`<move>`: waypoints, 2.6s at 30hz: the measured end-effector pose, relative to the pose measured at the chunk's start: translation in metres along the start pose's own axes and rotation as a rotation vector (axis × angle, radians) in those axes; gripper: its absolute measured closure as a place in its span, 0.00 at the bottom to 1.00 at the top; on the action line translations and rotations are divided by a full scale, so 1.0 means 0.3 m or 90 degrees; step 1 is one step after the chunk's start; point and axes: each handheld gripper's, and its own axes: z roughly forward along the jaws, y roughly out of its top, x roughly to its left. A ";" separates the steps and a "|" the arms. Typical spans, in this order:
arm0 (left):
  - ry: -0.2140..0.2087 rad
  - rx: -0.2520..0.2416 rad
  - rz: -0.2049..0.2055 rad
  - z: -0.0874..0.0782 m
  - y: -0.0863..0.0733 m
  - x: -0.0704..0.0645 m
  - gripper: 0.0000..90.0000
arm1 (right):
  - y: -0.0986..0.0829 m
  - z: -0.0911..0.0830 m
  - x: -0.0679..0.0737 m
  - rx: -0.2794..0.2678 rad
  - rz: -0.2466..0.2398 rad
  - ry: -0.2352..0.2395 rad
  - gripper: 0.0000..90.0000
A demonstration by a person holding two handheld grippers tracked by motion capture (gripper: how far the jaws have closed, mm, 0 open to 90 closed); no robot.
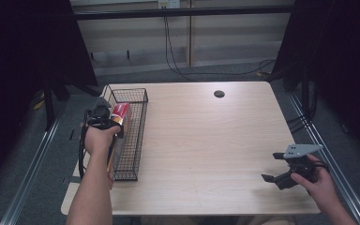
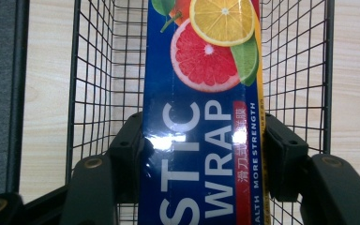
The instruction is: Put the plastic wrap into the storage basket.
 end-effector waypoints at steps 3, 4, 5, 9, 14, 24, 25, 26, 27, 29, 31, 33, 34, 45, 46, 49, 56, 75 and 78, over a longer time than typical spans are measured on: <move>-0.001 0.004 0.002 0.005 0.001 0.005 0.47 | 0.000 0.001 0.002 0.001 -0.001 0.002 0.04; 0.003 0.003 -0.002 0.006 0.000 0.004 0.47 | 0.000 0.002 0.002 0.001 -0.001 0.002 0.04; 0.008 0.004 0.003 0.008 0.001 0.006 0.47 | 0.000 0.002 0.002 0.000 -0.002 0.000 0.04; 0.008 0.010 -0.002 0.015 0.001 0.004 0.47 | -0.001 0.004 0.002 0.001 -0.003 0.000 0.04; 0.013 0.011 -0.006 0.023 0.002 0.004 0.47 | -0.001 0.006 0.002 0.002 -0.005 0.001 0.04; 0.017 0.015 -0.015 0.042 0.005 0.002 0.47 | -0.001 0.009 0.004 0.006 -0.002 0.002 0.04; 0.020 0.019 -0.005 0.043 0.006 0.004 0.47 | 0.000 0.008 0.004 0.008 -0.004 0.002 0.04; 0.023 0.020 0.004 0.043 0.007 0.006 0.47 | 0.000 0.008 0.004 0.007 -0.004 0.001 0.04; 0.019 0.018 -0.007 0.045 0.006 0.001 0.47 | -0.001 0.008 0.004 0.006 -0.003 0.001 0.04; 0.018 0.017 -0.011 0.046 0.006 0.001 0.47 | -0.001 0.008 0.003 0.006 -0.002 0.004 0.04; 0.017 0.019 -0.015 0.045 0.007 0.003 0.47 | -0.002 0.010 0.004 0.008 -0.002 0.005 0.04; 0.015 0.020 -0.012 0.045 0.008 0.006 0.47 | -0.001 0.010 0.005 0.009 -0.004 0.004 0.04; 0.014 0.020 -0.011 0.045 0.008 0.006 0.47 | -0.001 0.011 0.004 0.009 -0.007 0.004 0.04; 0.028 0.018 -0.001 0.049 0.006 -0.006 0.46 | 0.000 0.010 0.005 0.007 -0.010 0.001 0.04; 0.029 0.017 -0.005 0.049 0.005 -0.008 0.46 | 0.000 0.010 0.006 0.008 -0.010 0.001 0.04; 0.028 0.016 -0.004 0.049 0.005 -0.007 0.46 | 0.000 0.010 0.007 0.008 -0.011 0.003 0.04; 0.027 0.011 -0.002 0.043 0.005 -0.004 0.42 | 0.000 0.006 0.006 0.007 -0.007 0.003 0.04; -0.006 -0.022 0.031 -0.019 0.012 -0.007 0.17 | 0.010 0.014 0.013 0.007 -0.016 0.005 0.03; -0.012 -0.029 0.034 -0.030 0.009 -0.014 0.17 | 0.011 0.011 0.013 0.008 -0.014 0.003 0.04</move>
